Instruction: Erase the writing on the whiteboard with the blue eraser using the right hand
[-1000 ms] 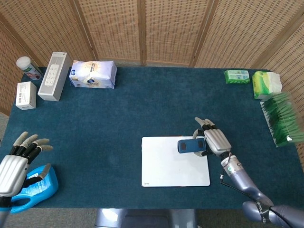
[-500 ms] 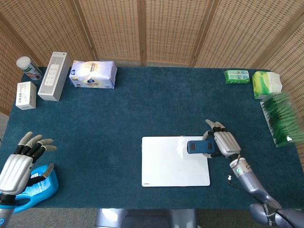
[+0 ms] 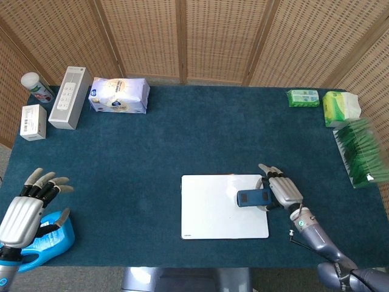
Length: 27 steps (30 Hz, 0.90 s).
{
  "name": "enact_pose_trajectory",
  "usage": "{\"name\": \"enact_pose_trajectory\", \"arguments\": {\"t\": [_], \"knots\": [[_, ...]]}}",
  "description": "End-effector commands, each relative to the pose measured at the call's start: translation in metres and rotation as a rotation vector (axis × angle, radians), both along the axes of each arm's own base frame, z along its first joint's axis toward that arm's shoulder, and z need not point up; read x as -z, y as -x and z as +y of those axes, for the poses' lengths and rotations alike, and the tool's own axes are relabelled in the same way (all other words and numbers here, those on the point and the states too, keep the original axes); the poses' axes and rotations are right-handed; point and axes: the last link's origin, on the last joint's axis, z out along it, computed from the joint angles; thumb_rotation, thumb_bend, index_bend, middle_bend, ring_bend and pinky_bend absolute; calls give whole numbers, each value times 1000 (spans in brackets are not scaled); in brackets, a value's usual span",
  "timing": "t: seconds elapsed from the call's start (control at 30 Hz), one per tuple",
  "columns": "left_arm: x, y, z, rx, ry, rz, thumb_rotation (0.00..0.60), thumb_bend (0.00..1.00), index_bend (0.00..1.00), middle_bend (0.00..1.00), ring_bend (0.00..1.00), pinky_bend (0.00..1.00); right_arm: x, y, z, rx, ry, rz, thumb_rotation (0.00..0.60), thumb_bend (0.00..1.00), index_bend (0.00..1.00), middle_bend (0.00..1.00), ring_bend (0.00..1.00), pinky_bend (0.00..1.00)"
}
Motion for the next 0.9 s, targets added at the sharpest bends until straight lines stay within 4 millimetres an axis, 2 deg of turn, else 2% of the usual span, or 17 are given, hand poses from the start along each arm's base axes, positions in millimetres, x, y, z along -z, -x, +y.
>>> {"name": "enact_pose_trajectory", "arguments": {"t": [0.03,0.37,0.6,0.9], "knots": [[-1,1,0,-2,-2,3,600,428,340,278,166,0,0,2,-2,6,-9,15,600,182,438,0,0,0],[0,0,2,1,4,4,600,428,340,277,166,0,-4,4,-2,8,-10,24,600,202,312,0,0,0],[-1,0,3,0,0,10,600,427,340,278,166,0,-4,5,-1,12,-3,9,600,206,361,0,0,0],[-1,-1,4,8,6,6,600,428,340,277,166,0,-5,7,8,9,0,18,600,213,333,0,0,0]]}}
